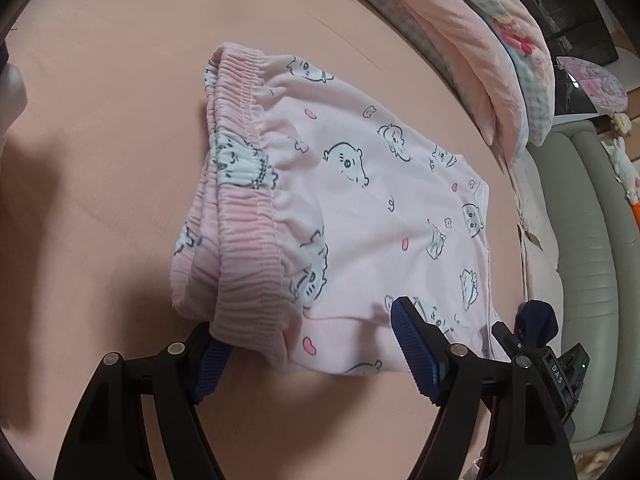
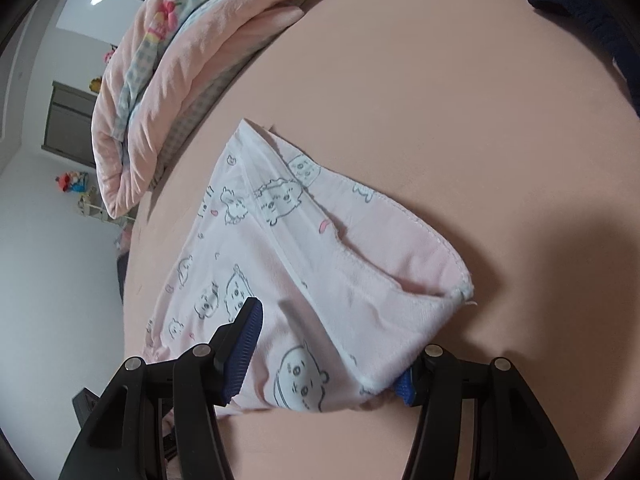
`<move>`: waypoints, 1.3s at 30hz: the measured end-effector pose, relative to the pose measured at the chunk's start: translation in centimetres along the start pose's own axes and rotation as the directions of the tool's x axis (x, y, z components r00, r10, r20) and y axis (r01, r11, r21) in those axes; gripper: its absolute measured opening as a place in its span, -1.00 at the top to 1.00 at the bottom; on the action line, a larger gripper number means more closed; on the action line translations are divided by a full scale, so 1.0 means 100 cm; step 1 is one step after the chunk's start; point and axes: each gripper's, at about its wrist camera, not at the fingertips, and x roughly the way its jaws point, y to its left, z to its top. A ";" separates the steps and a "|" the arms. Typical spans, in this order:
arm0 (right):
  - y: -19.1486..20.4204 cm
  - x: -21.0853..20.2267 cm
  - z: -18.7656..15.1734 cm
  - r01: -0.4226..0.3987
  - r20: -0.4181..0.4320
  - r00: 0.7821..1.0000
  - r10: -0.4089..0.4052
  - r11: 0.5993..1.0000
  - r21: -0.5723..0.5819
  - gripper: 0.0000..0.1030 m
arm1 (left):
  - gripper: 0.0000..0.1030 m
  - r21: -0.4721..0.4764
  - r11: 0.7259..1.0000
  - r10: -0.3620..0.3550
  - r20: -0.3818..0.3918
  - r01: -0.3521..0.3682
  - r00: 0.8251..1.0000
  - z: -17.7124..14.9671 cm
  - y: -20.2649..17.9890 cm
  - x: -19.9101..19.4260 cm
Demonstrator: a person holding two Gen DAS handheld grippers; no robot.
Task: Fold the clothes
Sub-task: 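Grasp the waistband with the left gripper while the right gripper grasps the hem, then hold the pants with both grippers and drag them across the sheet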
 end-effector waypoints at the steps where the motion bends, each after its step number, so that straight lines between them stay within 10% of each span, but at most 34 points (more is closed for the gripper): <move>1: 0.000 0.001 0.001 -0.005 0.001 1.000 0.005 1.000 0.004 -0.10 | -0.45 0.002 1.000 0.002 0.001 -0.002 1.000 0.001 0.000 0.000; 12: -0.004 0.005 0.000 0.037 0.010 0.999 -0.037 0.999 0.009 -0.04 | -0.73 0.093 0.993 0.073 -0.018 -0.071 0.997 0.001 -0.017 0.013; 17: -0.005 0.006 -0.002 0.087 0.017 0.996 -0.087 0.996 -0.005 0.56 | -0.74 0.112 0.990 0.084 -0.001 -0.083 0.996 -0.003 -0.020 0.014; 21: -0.007 0.006 -0.001 0.100 0.008 0.995 -0.099 0.995 -0.026 0.68 | -0.71 0.039 0.999 0.014 0.011 -0.014 1.000 -0.001 -0.008 0.009; 23: -0.003 0.007 -0.001 0.119 0.001 0.993 -0.119 0.991 -0.057 0.70 | -0.54 0.005 1.000 -0.005 0.010 0.005 1.000 0.000 -0.001 0.006; 27: 0.015 0.013 -0.007 0.218 0.010 0.976 -0.220 0.960 -0.177 0.70 | 0.43 -0.108 0.994 0.035 0.048 -0.030 0.998 -0.003 0.019 -0.002; 33: 0.041 0.024 -0.011 0.344 0.021 0.934 -0.356 0.881 -0.325 0.61 | 0.56 -0.088 0.995 0.042 0.068 -0.036 0.997 -0.008 0.021 -0.003; 39: 0.034 0.021 -0.011 0.320 0.031 0.946 -0.324 0.907 -0.273 0.62 | 0.57 0.077 0.980 0.177 0.111 -0.186 0.978 -0.020 -0.009 0.002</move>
